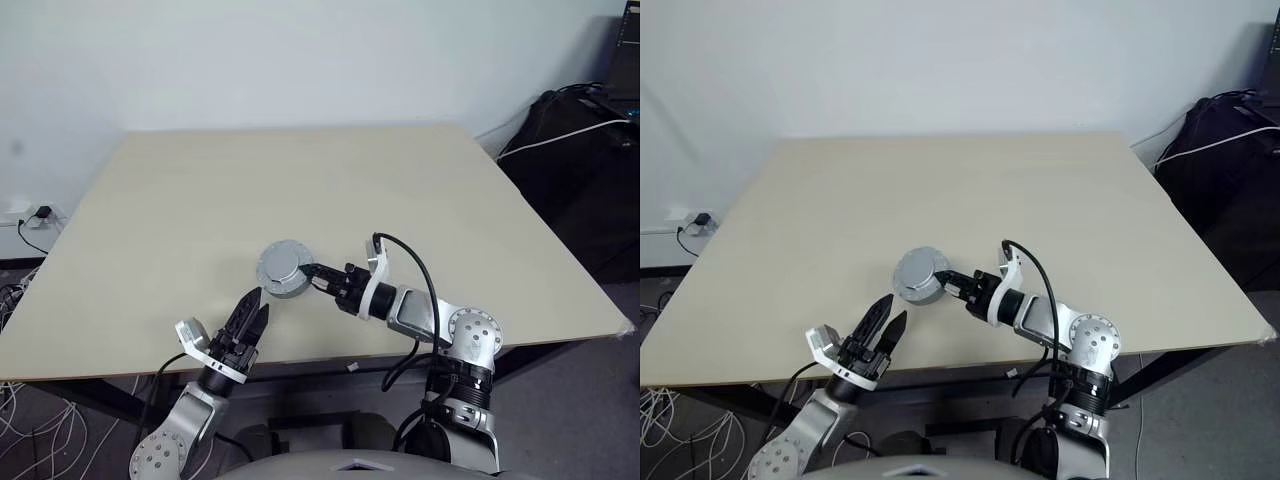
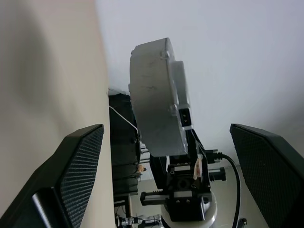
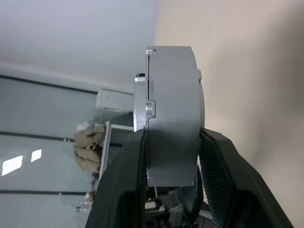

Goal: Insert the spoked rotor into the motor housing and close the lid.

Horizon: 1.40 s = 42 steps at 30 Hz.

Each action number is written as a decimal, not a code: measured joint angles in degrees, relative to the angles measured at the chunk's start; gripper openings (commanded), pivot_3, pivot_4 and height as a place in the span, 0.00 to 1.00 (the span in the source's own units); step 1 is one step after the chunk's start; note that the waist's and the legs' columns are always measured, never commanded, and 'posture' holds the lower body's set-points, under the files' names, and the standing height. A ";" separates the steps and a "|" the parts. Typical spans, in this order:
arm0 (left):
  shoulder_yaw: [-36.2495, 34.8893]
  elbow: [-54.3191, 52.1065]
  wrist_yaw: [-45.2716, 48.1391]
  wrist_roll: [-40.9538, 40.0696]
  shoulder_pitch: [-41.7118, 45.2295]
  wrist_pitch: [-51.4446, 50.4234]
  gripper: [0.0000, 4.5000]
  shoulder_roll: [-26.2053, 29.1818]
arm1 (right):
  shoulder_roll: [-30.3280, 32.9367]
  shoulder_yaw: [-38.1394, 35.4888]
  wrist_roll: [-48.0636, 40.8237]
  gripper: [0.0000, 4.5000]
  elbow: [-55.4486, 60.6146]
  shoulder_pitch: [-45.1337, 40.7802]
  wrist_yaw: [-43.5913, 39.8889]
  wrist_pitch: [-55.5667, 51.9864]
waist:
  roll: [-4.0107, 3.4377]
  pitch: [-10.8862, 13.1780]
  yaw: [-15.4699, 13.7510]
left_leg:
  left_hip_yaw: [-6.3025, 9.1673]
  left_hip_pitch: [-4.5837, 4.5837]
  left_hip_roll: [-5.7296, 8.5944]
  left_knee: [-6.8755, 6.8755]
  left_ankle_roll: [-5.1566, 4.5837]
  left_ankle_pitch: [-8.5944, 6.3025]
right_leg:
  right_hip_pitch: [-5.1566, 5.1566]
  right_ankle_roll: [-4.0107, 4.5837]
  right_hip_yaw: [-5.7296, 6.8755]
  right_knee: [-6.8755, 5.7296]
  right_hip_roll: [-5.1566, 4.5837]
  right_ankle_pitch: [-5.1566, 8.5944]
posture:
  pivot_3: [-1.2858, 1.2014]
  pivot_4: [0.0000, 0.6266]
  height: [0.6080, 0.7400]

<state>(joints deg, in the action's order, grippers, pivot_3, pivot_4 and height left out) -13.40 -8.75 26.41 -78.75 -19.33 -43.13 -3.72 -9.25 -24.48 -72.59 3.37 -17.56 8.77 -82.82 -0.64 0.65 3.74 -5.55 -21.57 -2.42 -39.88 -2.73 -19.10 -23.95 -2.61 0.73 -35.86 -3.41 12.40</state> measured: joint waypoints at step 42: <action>0.48 2.00 0.39 -3.28 1.20 1.10 0.50 0.21 | 14.40 28.95 -31.17 0.28 0.04 10.88 11.55 20.29 | 0.39 0.12 -0.09 | 0.05 0.02 -0.01 -0.09 -0.09 -0.02 | 0.11 0.01 0.00 0.05 -0.03 0.00 | 0.52 0.00 1.00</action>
<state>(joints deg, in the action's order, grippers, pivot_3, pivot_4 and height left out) -12.92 -6.74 26.80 -82.04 -18.13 -42.03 -3.51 5.15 4.47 -103.76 3.42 -6.67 20.32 -62.53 -0.25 0.77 3.65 -5.50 -21.55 -2.43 -39.97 -2.82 -19.12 -23.85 -2.61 0.73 -35.82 -3.44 12.40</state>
